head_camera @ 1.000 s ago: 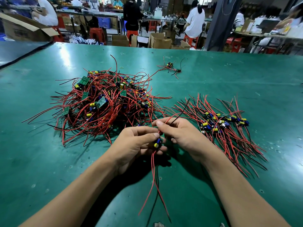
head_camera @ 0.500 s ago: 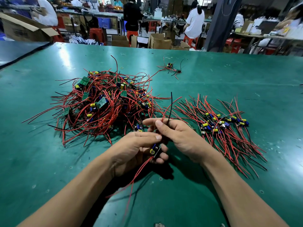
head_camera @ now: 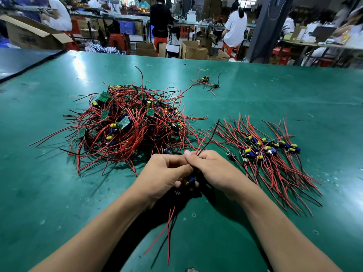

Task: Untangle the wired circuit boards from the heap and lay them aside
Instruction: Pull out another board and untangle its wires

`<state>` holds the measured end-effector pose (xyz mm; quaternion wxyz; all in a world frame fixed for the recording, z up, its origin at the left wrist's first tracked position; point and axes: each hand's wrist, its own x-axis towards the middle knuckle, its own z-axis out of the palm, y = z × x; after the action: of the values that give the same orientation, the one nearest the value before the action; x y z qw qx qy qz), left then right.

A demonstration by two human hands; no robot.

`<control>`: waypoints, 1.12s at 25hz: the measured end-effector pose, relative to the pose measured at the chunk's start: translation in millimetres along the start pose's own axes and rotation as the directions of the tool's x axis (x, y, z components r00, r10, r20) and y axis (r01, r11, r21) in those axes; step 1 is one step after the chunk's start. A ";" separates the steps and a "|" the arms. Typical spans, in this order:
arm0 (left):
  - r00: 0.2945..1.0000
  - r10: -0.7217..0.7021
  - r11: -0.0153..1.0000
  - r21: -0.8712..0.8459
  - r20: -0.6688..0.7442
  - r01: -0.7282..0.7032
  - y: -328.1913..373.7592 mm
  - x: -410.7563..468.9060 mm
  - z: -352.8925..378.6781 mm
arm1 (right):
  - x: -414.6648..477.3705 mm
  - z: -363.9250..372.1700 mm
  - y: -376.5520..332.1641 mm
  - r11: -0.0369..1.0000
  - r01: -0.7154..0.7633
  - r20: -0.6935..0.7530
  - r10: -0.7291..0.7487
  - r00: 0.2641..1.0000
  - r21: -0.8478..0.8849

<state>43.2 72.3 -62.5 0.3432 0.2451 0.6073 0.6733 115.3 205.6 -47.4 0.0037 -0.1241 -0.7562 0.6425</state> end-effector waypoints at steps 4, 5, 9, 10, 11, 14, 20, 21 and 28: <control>0.999 -0.034 0.999 -0.012 0.023 0.035 0.5 2.6 -1.2 | 4.6 -3.1 3.5 1.000 -0.001 -0.068 0.003 0.998 0.021; 0.998 -0.053 0.998 -0.034 0.025 0.054 1.2 2.8 -1.2 | 5.3 -5.2 3.6 0.999 -0.009 -0.101 0.013 0.995 0.044; 0.993 -0.104 0.989 -0.096 0.062 0.110 5.5 1.4 -1.1 | 8.9 -17.0 6.6 1.000 0.019 -0.251 -0.022 0.968 -0.015; 0.992 -0.111 0.989 -0.093 0.064 0.117 6.1 1.5 -1.6 | 9.2 -17.3 7.7 0.999 0.035 -0.273 -0.043 0.961 -0.034; 0.991 -0.118 0.988 -0.092 0.059 0.124 6.7 1.7 -2.4 | 9.5 -16.1 8.3 0.997 0.057 -0.290 -0.067 0.955 -0.043; 0.991 -0.130 0.982 -0.133 0.030 0.133 6.4 2.0 -2.6 | 10.0 -9.0 8.8 0.993 0.112 -0.289 -0.096 0.953 0.039; 0.994 -0.106 0.982 -0.160 -0.038 0.099 4.1 1.0 0.1 | 3.3 -1.6 8.0 0.987 0.021 -0.042 -0.015 0.999 0.159; 0.993 -0.109 0.983 -0.153 -0.046 0.100 3.5 1.2 -0.1 | 2.7 -1.2 8.7 0.990 0.009 -0.010 -0.007 1.000 0.142; 0.992 -0.119 0.983 -0.145 -0.040 0.112 7.3 -0.7 1.6 | 11.0 -13.9 15.1 0.994 0.068 -0.215 -0.086 0.973 -0.091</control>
<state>43.6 72.6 -55.0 0.3834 0.1679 0.5790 0.6997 109.7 223.4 -61.3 0.1069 -0.1646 -0.7814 0.5923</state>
